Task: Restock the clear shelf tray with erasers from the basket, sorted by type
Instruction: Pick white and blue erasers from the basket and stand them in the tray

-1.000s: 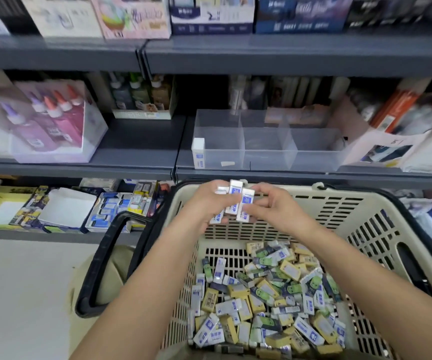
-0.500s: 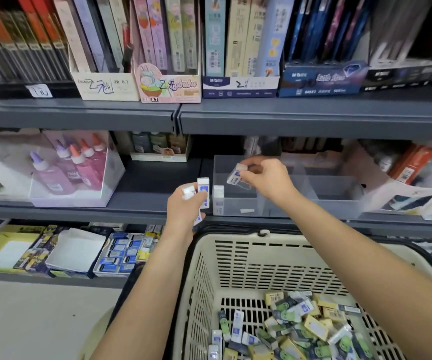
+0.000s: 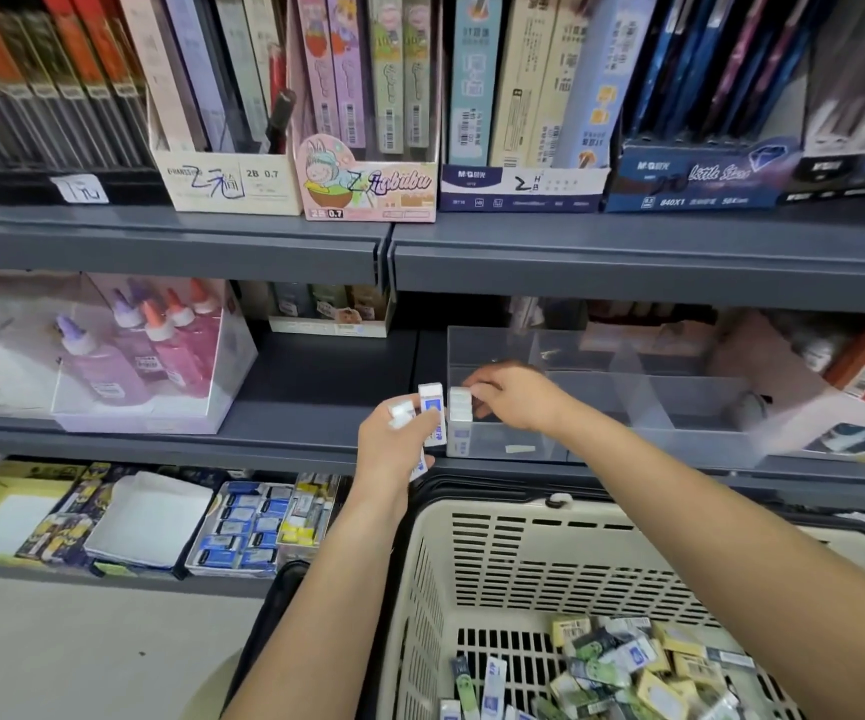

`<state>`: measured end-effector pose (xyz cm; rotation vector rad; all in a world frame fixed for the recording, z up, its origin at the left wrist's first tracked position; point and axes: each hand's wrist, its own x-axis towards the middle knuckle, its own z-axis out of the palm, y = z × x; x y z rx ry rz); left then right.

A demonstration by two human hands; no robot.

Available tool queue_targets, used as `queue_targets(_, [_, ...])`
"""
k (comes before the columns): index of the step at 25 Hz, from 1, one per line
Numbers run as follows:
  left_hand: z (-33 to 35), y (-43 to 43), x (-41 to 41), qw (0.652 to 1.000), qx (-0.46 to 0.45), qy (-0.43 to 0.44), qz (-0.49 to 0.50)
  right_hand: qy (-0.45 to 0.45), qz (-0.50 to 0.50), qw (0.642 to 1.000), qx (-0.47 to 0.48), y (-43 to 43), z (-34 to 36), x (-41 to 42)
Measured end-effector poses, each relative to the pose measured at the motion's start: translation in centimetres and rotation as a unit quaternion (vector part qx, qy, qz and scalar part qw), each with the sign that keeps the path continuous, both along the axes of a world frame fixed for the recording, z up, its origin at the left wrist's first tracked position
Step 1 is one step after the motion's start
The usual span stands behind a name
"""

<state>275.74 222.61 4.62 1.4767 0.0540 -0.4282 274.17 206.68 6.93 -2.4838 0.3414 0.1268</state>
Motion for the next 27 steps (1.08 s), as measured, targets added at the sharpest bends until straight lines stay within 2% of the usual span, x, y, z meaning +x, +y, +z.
queue_targets(2, [0.4,0.4,0.0,1.0,-0.002,-0.008,0.008,-0.028,-0.022,0.999,-0.005,0.0,0.5,-0.3])
queue_targets(4, [1.0,0.7,0.1,0.999,0.005,-0.031,0.008,-0.097,-0.039,0.994,0.012,0.3,1.2,-0.7])
queue_targets(7, [2.1,0.4,0.0,0.995,0.026,-0.087,-0.051,-0.15,-0.005,0.982,0.114,1.4,2.4,-1.4])
queue_targets(9, [2.9,-0.1,0.3,0.992,0.009,-0.107,-0.065,-0.174,0.008,0.975,0.138,1.5,3.1,-1.5])
queue_targets(13, [3.1,0.0,1.9,0.998,-0.022,-0.059,-0.027,-0.231,-0.108,0.939,0.231,-0.5,4.1,-0.8])
queue_targets(15, [2.5,0.5,2.2,0.998,-0.041,-0.023,-0.039,-0.223,-0.139,0.945,0.193,-1.2,3.6,-0.3])
queue_targets(18, [1.5,1.2,2.3,0.997,-0.038,-0.018,-0.064,-0.186,-0.114,0.972,0.088,-1.0,2.1,0.4])
queue_targets(27, [0.4,1.8,2.6,0.998,-0.01,0.014,-0.059,-0.067,-0.052,0.996,0.025,-0.1,-0.3,1.3])
